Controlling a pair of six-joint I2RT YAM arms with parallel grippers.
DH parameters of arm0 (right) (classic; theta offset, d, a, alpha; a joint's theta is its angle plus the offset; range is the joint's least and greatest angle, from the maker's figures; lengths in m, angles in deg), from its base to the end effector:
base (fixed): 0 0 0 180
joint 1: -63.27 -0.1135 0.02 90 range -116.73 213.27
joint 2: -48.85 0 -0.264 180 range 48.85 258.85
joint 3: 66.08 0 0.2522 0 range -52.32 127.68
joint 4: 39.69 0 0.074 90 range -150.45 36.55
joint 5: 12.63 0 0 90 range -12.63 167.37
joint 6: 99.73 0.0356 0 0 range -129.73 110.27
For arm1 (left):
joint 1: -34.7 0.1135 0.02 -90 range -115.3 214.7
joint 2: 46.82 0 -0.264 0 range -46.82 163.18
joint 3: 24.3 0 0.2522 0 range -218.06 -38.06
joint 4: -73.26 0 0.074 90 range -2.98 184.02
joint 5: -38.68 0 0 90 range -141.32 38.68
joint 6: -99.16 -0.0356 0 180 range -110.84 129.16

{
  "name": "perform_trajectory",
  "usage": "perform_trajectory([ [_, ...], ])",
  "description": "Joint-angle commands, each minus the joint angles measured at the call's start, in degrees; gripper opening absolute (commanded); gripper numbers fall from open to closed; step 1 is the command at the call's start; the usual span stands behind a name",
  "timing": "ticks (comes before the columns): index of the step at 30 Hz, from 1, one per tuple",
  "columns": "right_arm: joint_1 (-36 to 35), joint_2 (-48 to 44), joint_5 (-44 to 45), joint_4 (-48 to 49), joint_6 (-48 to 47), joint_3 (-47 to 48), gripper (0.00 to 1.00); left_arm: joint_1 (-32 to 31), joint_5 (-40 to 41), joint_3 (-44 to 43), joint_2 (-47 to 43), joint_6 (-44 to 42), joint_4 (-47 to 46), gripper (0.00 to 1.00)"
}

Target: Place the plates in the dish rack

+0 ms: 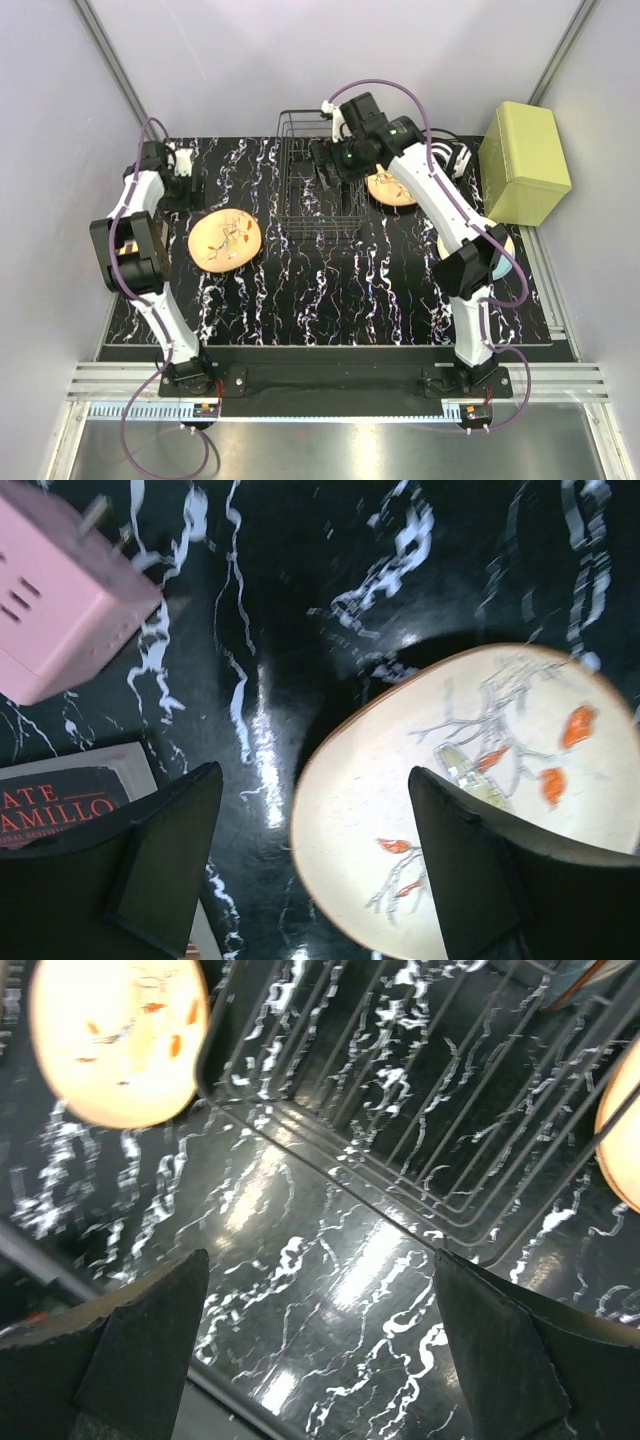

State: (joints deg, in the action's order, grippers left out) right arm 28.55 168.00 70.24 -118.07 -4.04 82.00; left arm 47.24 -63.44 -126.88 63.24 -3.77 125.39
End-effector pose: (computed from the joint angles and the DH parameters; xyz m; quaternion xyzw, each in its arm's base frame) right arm 0.3595 0.2545 0.3830 -0.2555 0.9009 0.1742 0.3044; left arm 0.4074 0.0830 0.2348 0.0309 0.9595 -0.0419 0.2767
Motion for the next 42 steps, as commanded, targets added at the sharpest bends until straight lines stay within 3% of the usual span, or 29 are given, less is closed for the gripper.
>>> perform_trajectory([
  [1,4.1,0.0,-13.0,-1.6,-1.2,2.8,1.0,1.3,-5.0,-3.3,3.6,-6.9,4.5,0.77],
  [9,5.8,-0.9,-12.9,-1.1,-1.1,0.7,1.0,1.6,-10.1,-3.0,8.2,-8.2,4.3,0.74],
  [15,5.9,-3.0,-12.3,-0.7,-3.0,-3.2,0.99,1.8,-17.1,0.1,8.5,-14.4,8.4,0.6],
  [17,6.0,-5.0,-12.8,-0.3,-3.8,-8.9,0.93,1.8,-20.3,1.7,7.6,-17.1,10.3,0.54],
  [25,9.9,-20.6,-17.9,5.9,10.6,-35.6,0.98,1.7,-30.4,9.1,7.6,-25.2,18.8,0.31],
  [31,10.7,-26.2,-24.5,13.3,18.5,-52.4,0.97,0.0,-38.6,10.2,9.1,-25.8,25.9,0.27],
  [34,11.9,-29.0,-29.0,24.9,24.2,-63.2,0.96,-1.2,-46.2,13.2,8.5,-23.5,26.2,0.26],
  [38,11.9,-28.3,-30.7,47.4,35.0,-76.3,0.91,-6.7,-51.3,17.4,9.8,-20.7,26.2,0.2],
  [42,11.5,-21.5,-33.2,68.3,44.7,-87.0,0.74,-11.5,-55.8,18.9,13.2,-19.2,26.1,0.15],
])
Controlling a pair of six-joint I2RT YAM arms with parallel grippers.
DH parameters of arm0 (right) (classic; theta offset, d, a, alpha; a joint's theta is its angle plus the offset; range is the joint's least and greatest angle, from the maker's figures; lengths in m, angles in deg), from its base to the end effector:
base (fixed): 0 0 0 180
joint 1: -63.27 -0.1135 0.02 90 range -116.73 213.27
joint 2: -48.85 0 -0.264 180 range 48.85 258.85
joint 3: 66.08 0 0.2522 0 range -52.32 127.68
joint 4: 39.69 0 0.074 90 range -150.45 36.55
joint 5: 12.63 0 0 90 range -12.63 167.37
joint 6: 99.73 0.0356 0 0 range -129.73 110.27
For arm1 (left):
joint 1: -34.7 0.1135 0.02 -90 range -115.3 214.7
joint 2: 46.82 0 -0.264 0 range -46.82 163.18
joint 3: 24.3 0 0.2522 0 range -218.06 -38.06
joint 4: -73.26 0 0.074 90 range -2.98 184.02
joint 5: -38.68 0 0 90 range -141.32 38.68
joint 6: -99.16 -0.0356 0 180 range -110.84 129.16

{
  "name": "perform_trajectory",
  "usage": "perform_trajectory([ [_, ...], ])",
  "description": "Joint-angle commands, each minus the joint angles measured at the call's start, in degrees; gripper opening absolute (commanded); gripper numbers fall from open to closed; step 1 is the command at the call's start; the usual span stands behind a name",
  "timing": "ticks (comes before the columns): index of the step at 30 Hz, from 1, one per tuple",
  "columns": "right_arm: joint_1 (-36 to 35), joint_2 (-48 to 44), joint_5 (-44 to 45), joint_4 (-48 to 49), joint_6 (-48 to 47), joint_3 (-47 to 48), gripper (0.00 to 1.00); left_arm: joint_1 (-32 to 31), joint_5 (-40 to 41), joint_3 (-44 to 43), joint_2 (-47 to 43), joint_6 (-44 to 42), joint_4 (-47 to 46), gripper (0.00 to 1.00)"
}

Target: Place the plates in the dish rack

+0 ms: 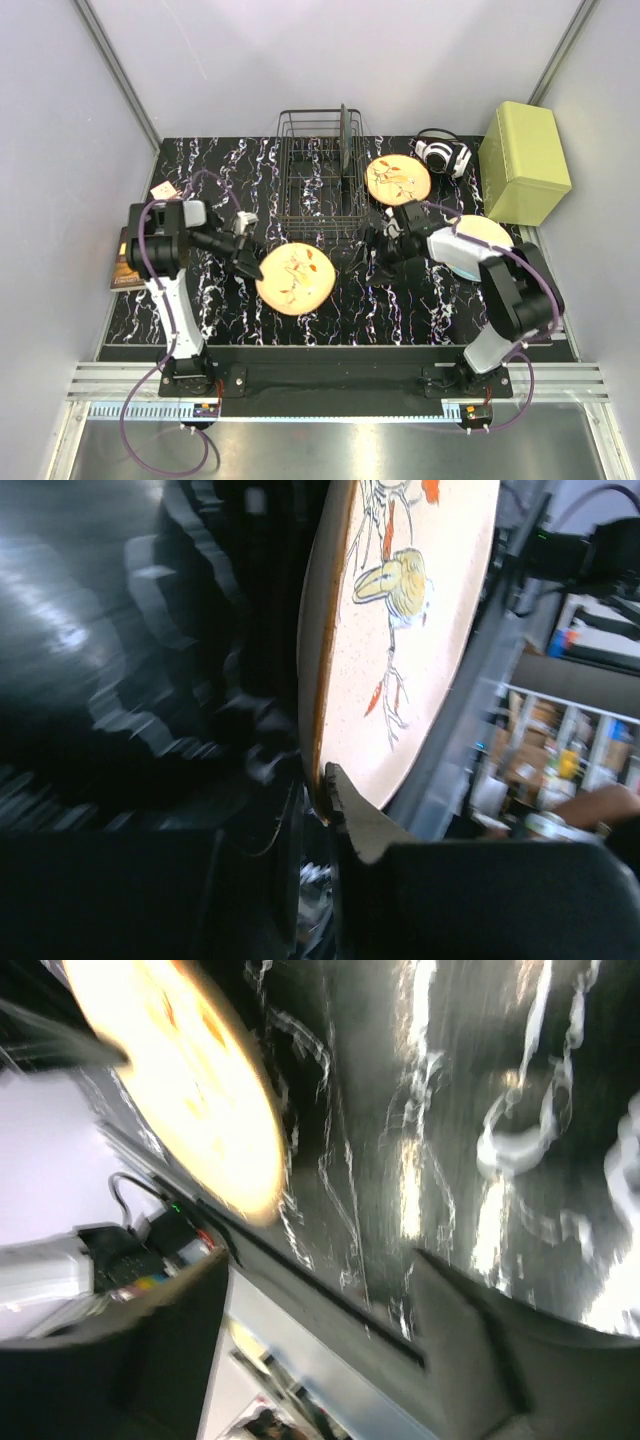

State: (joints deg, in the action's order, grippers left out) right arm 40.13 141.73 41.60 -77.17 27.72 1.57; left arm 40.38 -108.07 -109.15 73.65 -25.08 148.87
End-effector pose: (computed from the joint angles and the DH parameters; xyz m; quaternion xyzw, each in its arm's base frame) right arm 0.2756 0.1404 0.1782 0.0433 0.9266 0.3709 0.0433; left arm 0.3264 0.0025 0.1070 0.1285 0.8597 -0.4944 0.0071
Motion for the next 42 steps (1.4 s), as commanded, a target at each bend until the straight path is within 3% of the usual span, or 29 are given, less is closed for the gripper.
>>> perform_trajectory([
  [1,-0.3,6.2,-5.2,35.0,14.2,-7.3,0.73,-5.3,-12.0,1.4,3.7,2.7,2.8,0.14],
  [5,-2.0,12.5,-6.1,45.2,18.3,-8.1,0.7,-8.9,-16.2,1.7,7.2,4.7,3.1,0.03],
  [10,-5.5,14.4,-7.0,52.4,21.9,-10.5,0.65,-11.3,-21.3,2.0,8.5,4.6,3.5,0.0],
  [15,-7.1,12.8,-8.7,52.6,22.0,-12.3,0.6,-11.9,-23.5,1.7,7.9,4.6,3.6,0.0],
  [19,-5.9,9.4,-10.5,44.6,15.3,-11.3,0.56,-11.7,-22.3,0.3,5.7,3.7,3.6,0.0],
  [22,-5.6,8.6,-11.8,42.1,13.1,-11.5,0.43,-11.6,-20.9,-1.0,4.9,4.7,2.7,0.0],
  [26,-5.3,7.6,-12.7,40.3,11.8,-11.3,0.16,-11.6,-18.3,-1.8,4.1,5.1,2.1,0.02],
  [27,-5.3,7.2,-12.6,39.2,11.1,-11.2,0.02,-11.6,-17.6,-1.7,3.8,5.3,1.6,0.07],
  [28,-5.3,6.3,-12.0,37.9,10.3,-11.0,0.0,-11.6,-16.8,-1.6,3.5,6.3,0.6,0.27],
  [30,-5.3,4.3,-11.9,31.7,7.0,-9.3,0.0,-11.6,-14.4,-0.9,1.8,6.5,-0.2,0.99],
  [34,-5.3,-1.6,-10.8,15.2,-4.4,-3.8,0.0,-9.5,-11.2,-0.2,-3.7,6.0,-1.3,0.99],
  [39,-5.3,-5.8,-7.6,-12.2,-20.1,13.9,0.0,-3.8,-7.1,-3.9,-14.6,0.8,3.9,0.99],
  [42,-5.2,-5.3,-6.9,-19.9,-22.7,21.8,0.0,-2.9,-4.6,-5.9,-18.8,-5.2,9.9,0.99],
])
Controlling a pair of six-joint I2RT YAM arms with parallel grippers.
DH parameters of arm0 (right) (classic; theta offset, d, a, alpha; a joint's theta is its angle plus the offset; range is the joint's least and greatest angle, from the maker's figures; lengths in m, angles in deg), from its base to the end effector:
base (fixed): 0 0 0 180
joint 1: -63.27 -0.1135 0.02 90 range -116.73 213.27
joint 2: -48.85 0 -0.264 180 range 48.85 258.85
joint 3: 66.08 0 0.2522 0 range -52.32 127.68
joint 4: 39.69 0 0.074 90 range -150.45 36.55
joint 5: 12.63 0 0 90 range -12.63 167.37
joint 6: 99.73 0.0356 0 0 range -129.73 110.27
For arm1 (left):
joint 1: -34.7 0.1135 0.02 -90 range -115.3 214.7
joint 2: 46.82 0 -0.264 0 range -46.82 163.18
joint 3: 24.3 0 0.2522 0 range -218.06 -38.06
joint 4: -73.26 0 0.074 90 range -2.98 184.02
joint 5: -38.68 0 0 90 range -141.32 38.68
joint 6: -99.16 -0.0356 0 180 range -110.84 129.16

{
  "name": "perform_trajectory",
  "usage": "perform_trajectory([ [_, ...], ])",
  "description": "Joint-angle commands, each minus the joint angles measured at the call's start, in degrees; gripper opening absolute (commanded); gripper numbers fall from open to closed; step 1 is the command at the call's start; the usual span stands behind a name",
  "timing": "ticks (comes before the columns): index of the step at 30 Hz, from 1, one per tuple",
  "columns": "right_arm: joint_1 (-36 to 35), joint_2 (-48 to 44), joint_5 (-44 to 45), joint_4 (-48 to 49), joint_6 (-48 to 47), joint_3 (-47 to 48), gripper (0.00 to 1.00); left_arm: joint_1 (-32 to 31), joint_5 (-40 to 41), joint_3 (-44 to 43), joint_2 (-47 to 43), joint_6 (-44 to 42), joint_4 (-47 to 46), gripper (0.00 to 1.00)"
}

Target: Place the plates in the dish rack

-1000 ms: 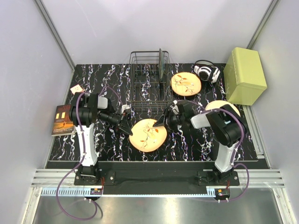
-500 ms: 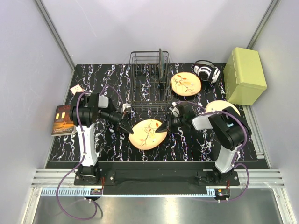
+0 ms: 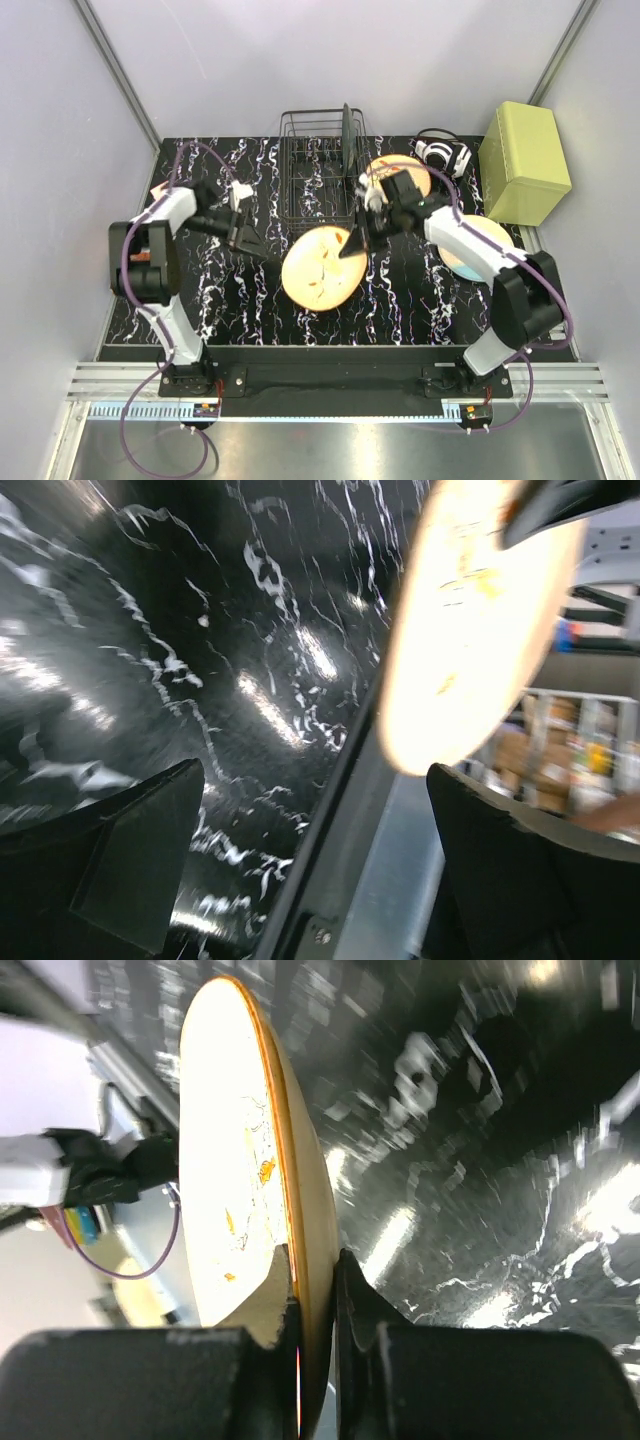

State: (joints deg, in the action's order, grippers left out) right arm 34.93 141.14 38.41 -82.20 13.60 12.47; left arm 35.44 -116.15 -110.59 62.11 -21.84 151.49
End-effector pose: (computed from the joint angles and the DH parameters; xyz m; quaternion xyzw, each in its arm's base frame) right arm 0.2816 0.1773 0.2328 -0.1361 0.8971 0.4065 0.1073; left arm 0.3220 -0.0281 0.1786 0.1703 0.8245 -0.5352 0.0690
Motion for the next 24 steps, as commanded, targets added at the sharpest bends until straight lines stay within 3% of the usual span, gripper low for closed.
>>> perform_trajectory([
  [1,0.0,-4.2,-3.3,-16.6,-9.4,15.1,0.0,2.0,4.3,-4.9,-7.9,-10.1,9.0,0.99],
  [4,0.0,-1.4,1.7,-19.8,-11.8,26.9,0.0,2.7,5.9,-5.2,-9.6,-10.1,9.6,0.99],
  [5,-0.1,-0.4,4.6,-19.8,-12.3,30.5,0.0,3.2,7.1,-4.7,-10.5,-6.9,7.2,0.99],
  [6,-0.2,2.3,7.7,-18.5,-12.7,34.4,0.0,4.6,9.0,-3.2,-11.6,3.0,-1.2,0.99],
  [9,-0.8,11.8,20.7,-17.5,-15.1,52.5,0.0,5.2,30.2,-1.7,-17.2,18.6,-16.1,0.99],
  [10,-1.0,14.6,27.2,-17.4,-15.7,62.2,0.0,5.3,44.7,-1.8,-20.0,21.3,-18.8,0.99],
  [12,-1.5,23.2,31.6,-17.7,-17.2,72.5,0.0,5.2,56.8,-2.7,-22.0,26.6,-23.3,0.99],
  [13,-1.9,26.0,38.3,-17.7,-17.5,81.8,0.0,5.3,64.7,-3.1,-23.4,28.3,-24.6,0.99],
  [16,-5.4,34.3,57.0,-13.5,-21.1,92.3,0.0,5.3,73.8,-4.2,-24.4,33.4,-27.9,0.99],
  [18,-9.2,37.7,72.9,-3.4,-25.4,92.1,0.0,5.4,75.2,-5.5,-23.8,36.1,-26.9,0.99],
  [24,-13.3,42.5,85.0,15.2,-38.2,89.5,0.0,5.3,85.2,-3.1,-25.0,40.1,-27.9,0.99],
])
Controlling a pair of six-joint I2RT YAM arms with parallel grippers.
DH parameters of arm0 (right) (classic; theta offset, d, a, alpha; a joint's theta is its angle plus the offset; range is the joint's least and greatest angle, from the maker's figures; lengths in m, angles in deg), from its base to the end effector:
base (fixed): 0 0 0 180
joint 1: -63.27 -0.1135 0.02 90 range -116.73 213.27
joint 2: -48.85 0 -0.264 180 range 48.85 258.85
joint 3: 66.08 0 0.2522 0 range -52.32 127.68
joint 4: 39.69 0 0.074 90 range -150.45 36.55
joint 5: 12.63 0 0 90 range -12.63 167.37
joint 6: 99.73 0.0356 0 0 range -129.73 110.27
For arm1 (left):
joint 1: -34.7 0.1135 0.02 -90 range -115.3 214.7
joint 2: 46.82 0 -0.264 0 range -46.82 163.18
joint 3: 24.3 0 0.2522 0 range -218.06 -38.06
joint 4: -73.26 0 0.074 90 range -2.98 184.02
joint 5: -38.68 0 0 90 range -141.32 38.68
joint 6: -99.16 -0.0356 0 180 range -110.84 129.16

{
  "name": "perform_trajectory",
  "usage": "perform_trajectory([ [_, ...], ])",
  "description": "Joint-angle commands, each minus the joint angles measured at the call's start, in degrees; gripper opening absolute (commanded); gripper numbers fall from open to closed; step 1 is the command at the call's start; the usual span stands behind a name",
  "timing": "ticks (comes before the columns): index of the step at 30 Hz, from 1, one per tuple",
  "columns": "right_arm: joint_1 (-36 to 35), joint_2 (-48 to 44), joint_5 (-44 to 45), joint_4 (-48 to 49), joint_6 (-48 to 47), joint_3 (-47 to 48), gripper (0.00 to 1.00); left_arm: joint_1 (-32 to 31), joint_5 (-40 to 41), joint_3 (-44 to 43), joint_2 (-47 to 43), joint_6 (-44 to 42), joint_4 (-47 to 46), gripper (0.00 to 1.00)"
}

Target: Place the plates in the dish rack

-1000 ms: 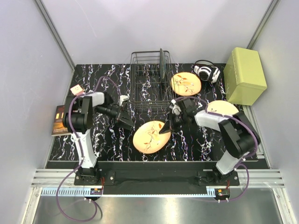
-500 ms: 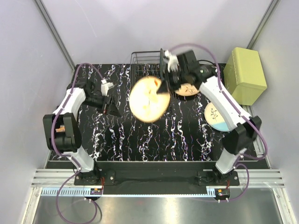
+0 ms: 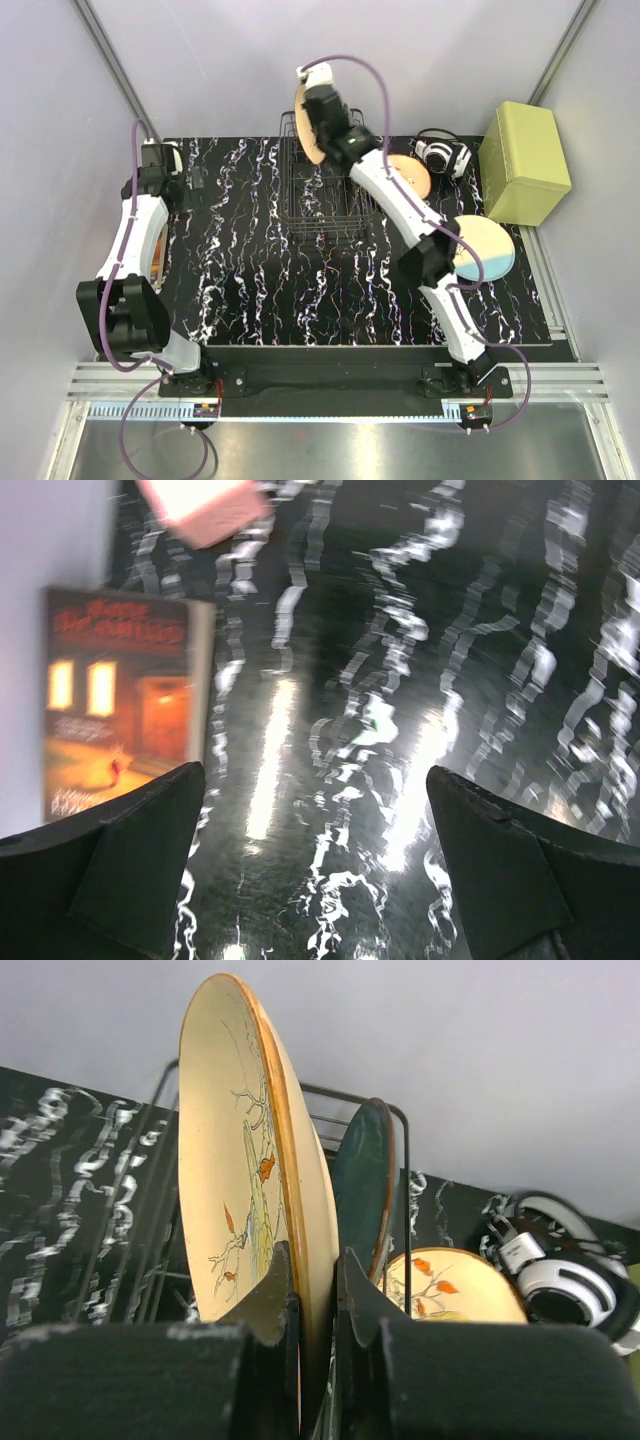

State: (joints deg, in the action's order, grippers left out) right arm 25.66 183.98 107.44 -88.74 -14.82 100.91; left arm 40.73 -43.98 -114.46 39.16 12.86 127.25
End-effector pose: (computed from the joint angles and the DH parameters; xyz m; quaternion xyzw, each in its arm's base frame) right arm 0.4240 0.3041 0.4019 -0.1396 0.7800 -0.0399 0.6087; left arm 0.3213 0.0385 0.3117 -0.1014 0.9320 0.0671 0.3416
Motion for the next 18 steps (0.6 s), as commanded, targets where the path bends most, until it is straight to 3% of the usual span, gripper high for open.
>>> perform_trajectory([
  [1,-4.7,1.2,18.0,26.7,-13.7,1.2,0.0,0.0,13.9,0.9,-2.2,5.3,-3.8,0.99],
  [6,-6.1,5.4,22.9,31.4,-19.3,5.0,0.0,-0.5,21.6,0.9,-3.0,8.5,-3.8,0.99],
  [13,-6.4,8.4,29.3,41.8,-27.3,4.6,0.0,-1.3,21.9,3.1,-4.6,11.3,-4.5,0.99],
  [18,-5.9,9.1,30.8,40.1,-25.7,3.7,0.0,-1.5,23.2,3.8,-4.7,11.9,-5.3,0.99],
])
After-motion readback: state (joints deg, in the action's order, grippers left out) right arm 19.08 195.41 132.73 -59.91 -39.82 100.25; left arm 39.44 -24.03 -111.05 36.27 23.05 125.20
